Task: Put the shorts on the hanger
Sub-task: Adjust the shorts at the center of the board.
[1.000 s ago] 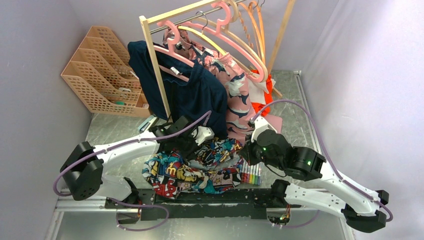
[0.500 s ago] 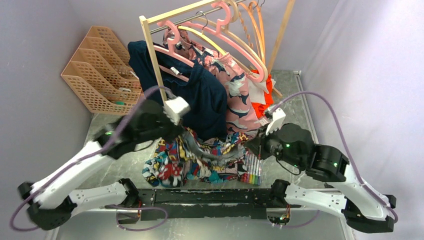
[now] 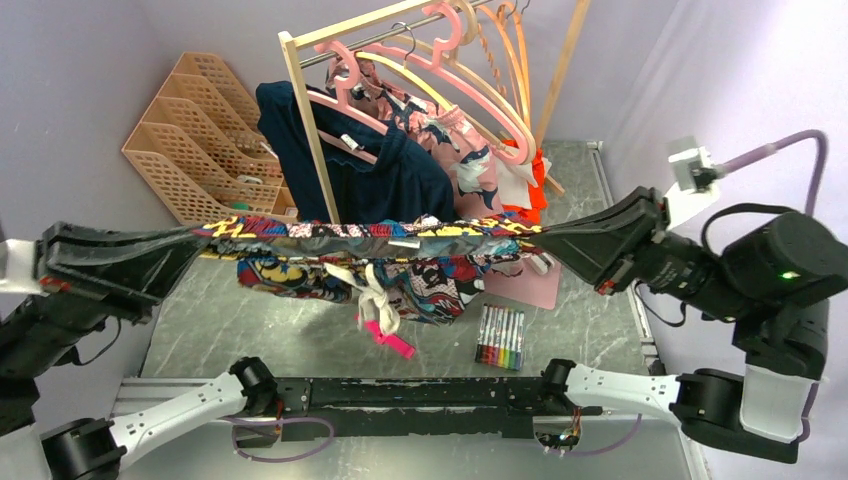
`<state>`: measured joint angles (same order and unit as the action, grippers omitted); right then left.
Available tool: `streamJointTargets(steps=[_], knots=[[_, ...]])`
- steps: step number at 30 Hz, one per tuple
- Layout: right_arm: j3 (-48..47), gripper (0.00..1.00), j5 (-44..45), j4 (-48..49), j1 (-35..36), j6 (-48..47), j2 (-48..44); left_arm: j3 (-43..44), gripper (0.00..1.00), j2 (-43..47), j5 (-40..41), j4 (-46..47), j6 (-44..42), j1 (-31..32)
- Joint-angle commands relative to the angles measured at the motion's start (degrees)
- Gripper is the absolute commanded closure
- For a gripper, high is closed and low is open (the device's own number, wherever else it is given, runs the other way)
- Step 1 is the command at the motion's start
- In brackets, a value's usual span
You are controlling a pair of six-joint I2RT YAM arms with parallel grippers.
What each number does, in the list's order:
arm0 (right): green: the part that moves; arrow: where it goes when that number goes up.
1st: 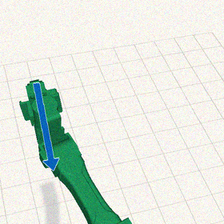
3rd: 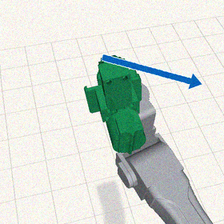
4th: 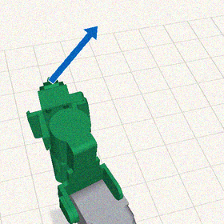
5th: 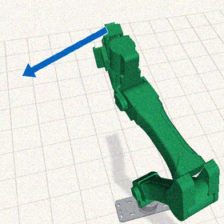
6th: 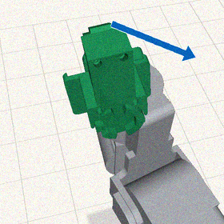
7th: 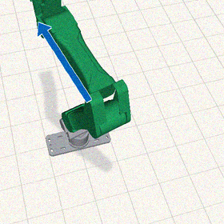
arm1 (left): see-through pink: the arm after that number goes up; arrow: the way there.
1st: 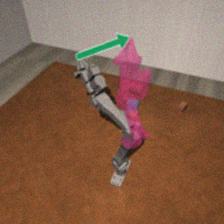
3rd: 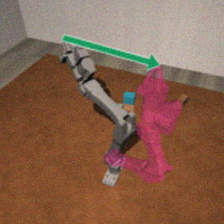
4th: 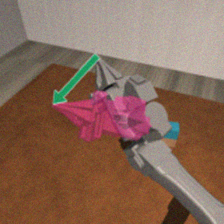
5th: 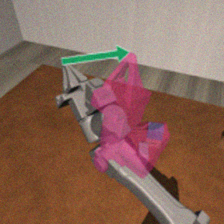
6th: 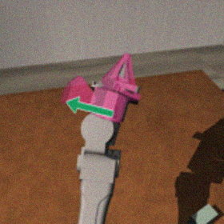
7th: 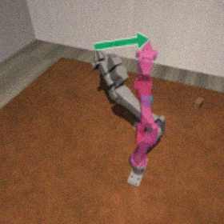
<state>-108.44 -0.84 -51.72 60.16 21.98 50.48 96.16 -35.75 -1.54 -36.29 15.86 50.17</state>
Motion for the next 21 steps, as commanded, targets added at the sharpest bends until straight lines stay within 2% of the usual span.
streamJointTargets(steps=[1, 3, 6, 8, 11, 13, 15, 17, 19, 21], knots=[[-10.24, 1.0, -5.39, 1.17, -0.25, -4.1, 3.31, 1.21, 0.93, 0.94, -6.91, 8.65, 0.89, -0.34], [-14.93, 1.0, -8.39, 1.94, -0.25, -4.96, 5.81, 3.2, 0.93, -0.3, -10.99, 10.08, 0.51, -0.34], [-13.3, 1.0, -7.18, 5.67, -0.31, -4.93, 6.07, 4.36, 0.93, -1.8, -13.73, 11.26, 0.25, -0.33], [-8.43, 1.0, -0.1, 6.45, -0.24, -4.19, 4.99, 2.07, 0.93, -1.07, -10.7, 11.33, 0.57, -0.34], [-0.13, 1.0, 18.98, 4.66, -0.31, -1.26, 3.38, -4.03, 0.93, 1.21, -4.47, 10.47, 1.38, -0.34], [3.35, 1.0, 26.62, 2.36, -0.31, -0.1, 3.79, -7.88, 0.93, 2.43, -1.25, 9.86, 2.19, -0.32], [4.7, 1.0, 26.97, 1.99, -0.24, -0.7, 4.28, -10.4, 0.93, 3.01, 0.06, 9.54, 2.69, -0.29], [3.2, 1.0, 23.39, 3.03, -0.31, -2.82, 5.05, -10.49, 0.93, 2.61, -0.45, 9.97, 2.7, -0.34], [-3.17, 1.0, 18.81, 2.52, -0.3, -5.25, 7.52, -6.92, 0.93, 0.66, -1.33, 10.29, 1.75, -0.34], [-15.17, 1.0, 11.94, -0.12, -0.26, -7.79, 11.79, 0.55, 0.93, -3.07, -3.44, 9.13, 0.58, -0.34]])
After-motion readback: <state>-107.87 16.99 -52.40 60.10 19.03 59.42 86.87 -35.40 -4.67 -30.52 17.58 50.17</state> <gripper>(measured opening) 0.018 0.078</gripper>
